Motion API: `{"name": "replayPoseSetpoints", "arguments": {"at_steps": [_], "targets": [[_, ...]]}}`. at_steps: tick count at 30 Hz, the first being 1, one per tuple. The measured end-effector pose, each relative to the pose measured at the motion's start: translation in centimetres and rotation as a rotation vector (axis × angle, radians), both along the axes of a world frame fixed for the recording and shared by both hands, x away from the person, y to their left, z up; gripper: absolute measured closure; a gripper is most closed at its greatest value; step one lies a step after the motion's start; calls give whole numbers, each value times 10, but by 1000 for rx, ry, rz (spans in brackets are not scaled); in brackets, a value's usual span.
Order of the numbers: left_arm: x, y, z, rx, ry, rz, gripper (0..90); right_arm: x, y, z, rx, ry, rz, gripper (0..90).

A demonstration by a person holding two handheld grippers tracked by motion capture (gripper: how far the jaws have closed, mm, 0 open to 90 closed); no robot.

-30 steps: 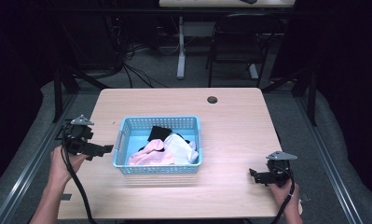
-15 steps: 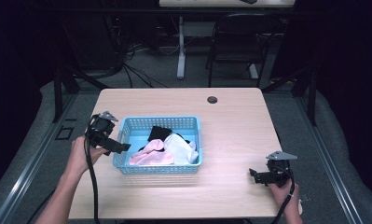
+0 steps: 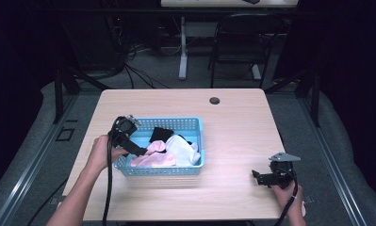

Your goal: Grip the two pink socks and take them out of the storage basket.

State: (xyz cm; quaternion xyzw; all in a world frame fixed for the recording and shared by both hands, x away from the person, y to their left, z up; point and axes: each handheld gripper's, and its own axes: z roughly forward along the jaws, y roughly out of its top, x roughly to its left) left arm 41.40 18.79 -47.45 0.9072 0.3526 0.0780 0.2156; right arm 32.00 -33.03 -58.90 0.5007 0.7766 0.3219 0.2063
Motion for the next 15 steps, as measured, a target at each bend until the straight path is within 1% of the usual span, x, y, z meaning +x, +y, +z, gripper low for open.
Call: {"name": "replayPoseSetpoints", "arguments": {"at_steps": [1,2,3,5,7,8,10,11,12,13,14,15], "targets": [[0,0,0,0,0,0,26,0,0,0,1,0,0,3],[2,-4,-2,12,5,-7,37,0,0,0,1,0,0,3],[4,-5,-3,14,11,-8,43,0,0,0,1,-1,-1,3],[6,-7,-6,22,21,-12,77,0,0,0,1,0,0,3],[8,-9,-8,27,29,-20,146,0,0,0,-3,0,-1,3],[9,-10,-9,29,39,-27,167,0,0,0,0,0,0,3],[9,-12,-11,31,44,-30,215,0,0,0,0,1,0,3],[10,-13,-12,40,48,-35,234,0,0,0,0,0,0,3],[10,-16,-15,58,61,-44,255,0,0,0,0,0,0,3],[10,-16,-15,58,61,-44,268,0,0,0,-3,0,-1,4],[10,-19,-19,69,71,-48,282,0,0,0,0,0,0,3],[10,-20,-21,76,73,-53,298,0,0,0,0,0,0,3]]}}
